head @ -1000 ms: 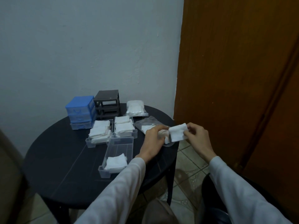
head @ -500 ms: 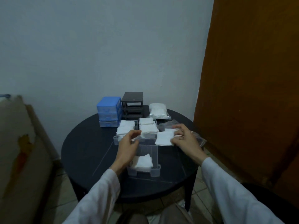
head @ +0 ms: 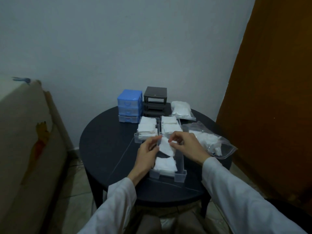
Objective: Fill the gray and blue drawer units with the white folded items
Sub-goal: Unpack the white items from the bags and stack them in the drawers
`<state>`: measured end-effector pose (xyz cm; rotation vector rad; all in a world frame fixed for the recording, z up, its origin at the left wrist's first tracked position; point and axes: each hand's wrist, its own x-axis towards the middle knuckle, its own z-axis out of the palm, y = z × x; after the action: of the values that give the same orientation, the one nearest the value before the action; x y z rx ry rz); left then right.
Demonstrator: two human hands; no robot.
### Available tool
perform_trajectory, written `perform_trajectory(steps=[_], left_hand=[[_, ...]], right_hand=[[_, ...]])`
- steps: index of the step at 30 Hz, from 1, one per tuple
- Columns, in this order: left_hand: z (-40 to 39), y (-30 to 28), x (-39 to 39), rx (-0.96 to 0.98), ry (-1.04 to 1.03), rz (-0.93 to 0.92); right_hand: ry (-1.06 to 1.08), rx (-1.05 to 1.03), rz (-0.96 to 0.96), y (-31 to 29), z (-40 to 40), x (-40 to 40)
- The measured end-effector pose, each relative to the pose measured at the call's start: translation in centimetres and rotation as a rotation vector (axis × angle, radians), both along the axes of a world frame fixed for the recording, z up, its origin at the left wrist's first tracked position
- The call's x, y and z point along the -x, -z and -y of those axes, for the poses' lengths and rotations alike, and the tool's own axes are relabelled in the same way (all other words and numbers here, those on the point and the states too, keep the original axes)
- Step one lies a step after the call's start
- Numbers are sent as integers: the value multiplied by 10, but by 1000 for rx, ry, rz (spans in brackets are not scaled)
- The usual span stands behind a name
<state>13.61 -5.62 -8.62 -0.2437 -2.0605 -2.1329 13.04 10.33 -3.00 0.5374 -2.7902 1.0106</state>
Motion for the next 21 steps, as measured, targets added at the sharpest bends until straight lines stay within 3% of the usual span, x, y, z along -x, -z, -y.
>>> perform_trajectory(steps=[10,14,16,18,21], left_hand=[[2,1,-4,-37,1,17],[1,2,-3,-25,-4,21],[2,2,-3,-30,-2,30],[2,2,-3,-34,2,36],[3,3,-3,-23,1,35]], right_hand=[[-84,-230,15,5,-1,9],[-5,-319,-119,9,5,1],[15,-259,-182,7,8,-6],[-56,-239,-125,5,11,-15],[-171,-414,10,6,15,-23]])
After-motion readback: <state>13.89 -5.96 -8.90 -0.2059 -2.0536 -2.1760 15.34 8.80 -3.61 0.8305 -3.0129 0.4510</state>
